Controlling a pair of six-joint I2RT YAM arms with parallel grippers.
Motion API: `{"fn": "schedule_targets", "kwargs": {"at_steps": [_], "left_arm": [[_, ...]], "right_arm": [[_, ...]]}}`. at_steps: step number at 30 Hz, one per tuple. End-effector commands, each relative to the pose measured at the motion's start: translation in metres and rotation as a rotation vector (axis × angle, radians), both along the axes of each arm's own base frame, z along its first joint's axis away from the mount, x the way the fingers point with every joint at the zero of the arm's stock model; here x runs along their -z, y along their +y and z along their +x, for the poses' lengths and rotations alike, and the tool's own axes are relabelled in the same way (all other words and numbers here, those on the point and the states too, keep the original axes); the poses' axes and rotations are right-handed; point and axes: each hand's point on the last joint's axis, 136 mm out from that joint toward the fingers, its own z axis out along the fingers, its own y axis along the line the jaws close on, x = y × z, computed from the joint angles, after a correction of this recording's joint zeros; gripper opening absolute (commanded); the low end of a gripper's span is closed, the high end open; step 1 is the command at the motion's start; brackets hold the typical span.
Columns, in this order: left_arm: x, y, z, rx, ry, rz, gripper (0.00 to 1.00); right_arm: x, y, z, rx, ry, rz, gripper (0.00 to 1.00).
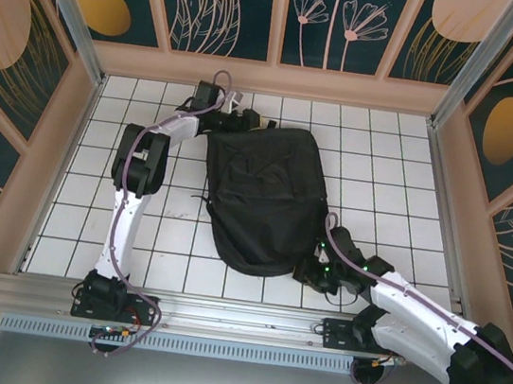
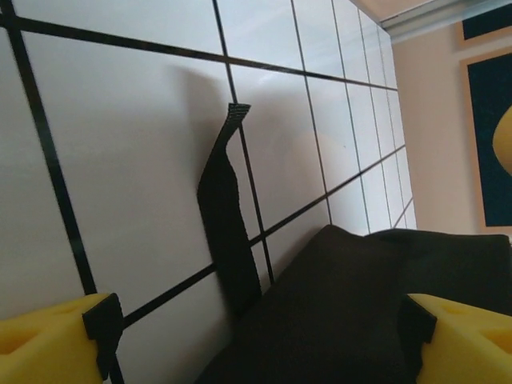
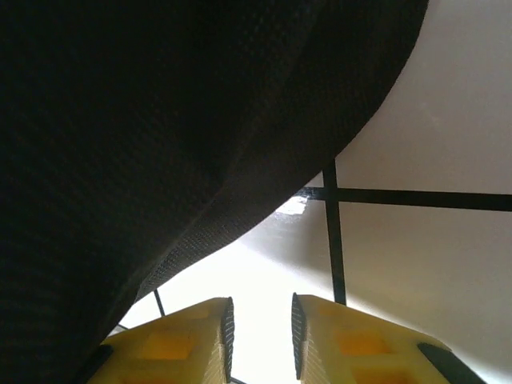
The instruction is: Pack books, pencil case, and school supplies into a backpack
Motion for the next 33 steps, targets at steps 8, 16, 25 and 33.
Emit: {"fn": "schedule_targets", "kwargs": {"at_steps": [8, 16, 25, 33], "left_arm": [[-0.021, 0.070, -0.032, -0.164, 0.041, -0.187, 0.93], [-0.029, 0.101, -0.074, -0.374, 0.116, -0.325, 0.92], [-0.035, 0.178, -0.134, -0.803, 0.133, -0.004, 0.97], [-0.119, 0.257, -0.157, -1.090, 0.000, 0.384, 0.98]], "right_arm": [[-0.007, -0.030, 0.072, 0.252, -0.143, -0.027, 0.31], [-0.017, -0.026, 0.147, 0.276, -0.176, -0.024, 0.33], [-0.076, -0.082, 0.243, 0.440, -0.319, -0.281, 0.34], [-0.145, -0.031, 0.194, 0.270, -0.422, -0.141, 0.30]]}}
